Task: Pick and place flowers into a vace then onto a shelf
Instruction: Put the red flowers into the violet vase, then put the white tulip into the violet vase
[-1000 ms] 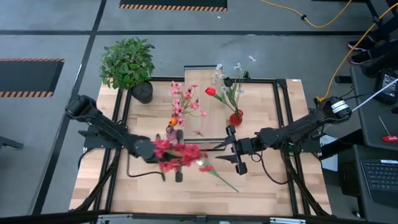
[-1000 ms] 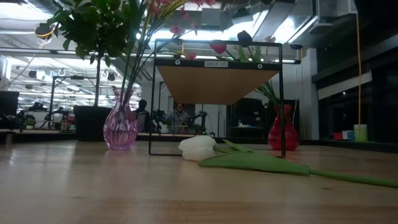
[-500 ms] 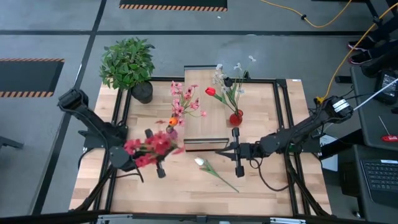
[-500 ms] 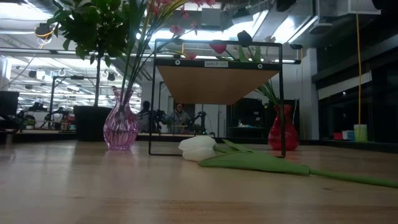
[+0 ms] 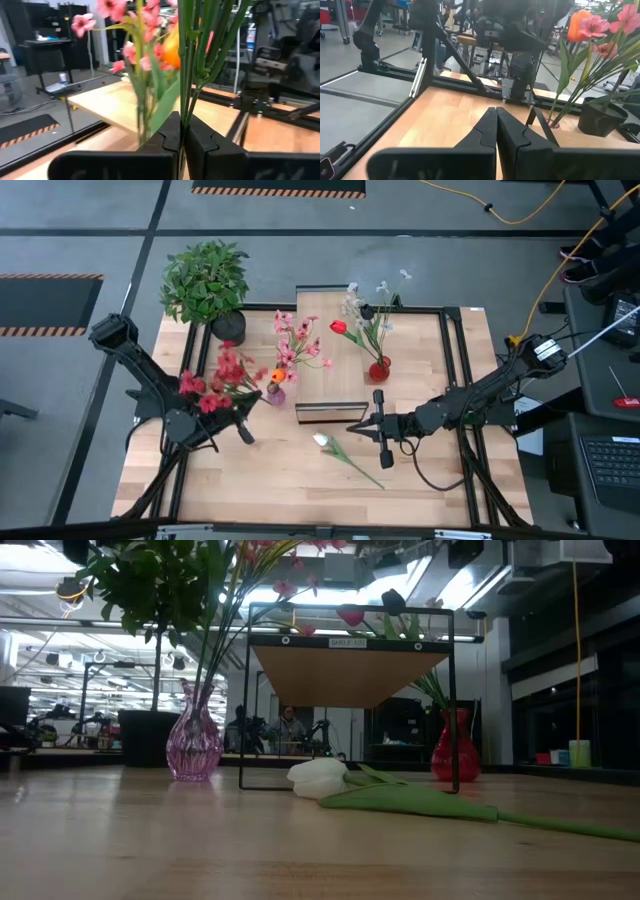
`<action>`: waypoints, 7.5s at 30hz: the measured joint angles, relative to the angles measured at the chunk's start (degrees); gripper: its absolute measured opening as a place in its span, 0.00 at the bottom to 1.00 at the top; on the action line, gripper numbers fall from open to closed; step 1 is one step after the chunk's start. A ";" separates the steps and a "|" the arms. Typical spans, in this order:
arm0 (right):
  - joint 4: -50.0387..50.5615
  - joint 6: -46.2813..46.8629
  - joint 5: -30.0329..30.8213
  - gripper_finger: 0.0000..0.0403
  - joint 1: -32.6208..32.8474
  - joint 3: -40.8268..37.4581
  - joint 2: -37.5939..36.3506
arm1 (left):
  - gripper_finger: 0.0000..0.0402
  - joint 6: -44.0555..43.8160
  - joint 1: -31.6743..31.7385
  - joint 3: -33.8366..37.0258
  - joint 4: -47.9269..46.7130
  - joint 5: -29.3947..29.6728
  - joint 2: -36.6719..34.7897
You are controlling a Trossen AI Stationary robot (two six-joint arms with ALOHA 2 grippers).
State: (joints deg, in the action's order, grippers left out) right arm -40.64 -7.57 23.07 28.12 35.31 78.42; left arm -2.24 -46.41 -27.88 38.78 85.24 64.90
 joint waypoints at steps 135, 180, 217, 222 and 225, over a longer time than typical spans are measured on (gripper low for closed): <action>2.85 3.08 -0.13 0.00 -0.02 0.00 -0.03 | 0.42 -39.21 6.33 1.27 -44.78 -8.39 4.16; 14.95 7.59 0.39 0.00 10.85 4.49 -0.69 | 0.01 -26.97 -8.56 -3.28 -16.24 -33.14 14.87; 62.40 49.02 10.32 0.00 22.30 36.00 21.27 | 0.01 -21.09 -14.35 -27.06 -16.48 -27.32 37.12; 63.52 49.29 10.32 0.00 22.30 35.84 23.21 | 0.00 -21.06 -14.08 -27.06 -16.84 -27.28 37.12; 64.69 49.34 10.29 0.00 21.99 35.63 24.25 | 0.01 -21.05 -14.08 -27.06 -16.84 -27.30 37.12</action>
State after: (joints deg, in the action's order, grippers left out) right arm 24.05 41.77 33.36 50.11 70.94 102.67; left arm -23.29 -60.49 -54.94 21.94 57.94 102.02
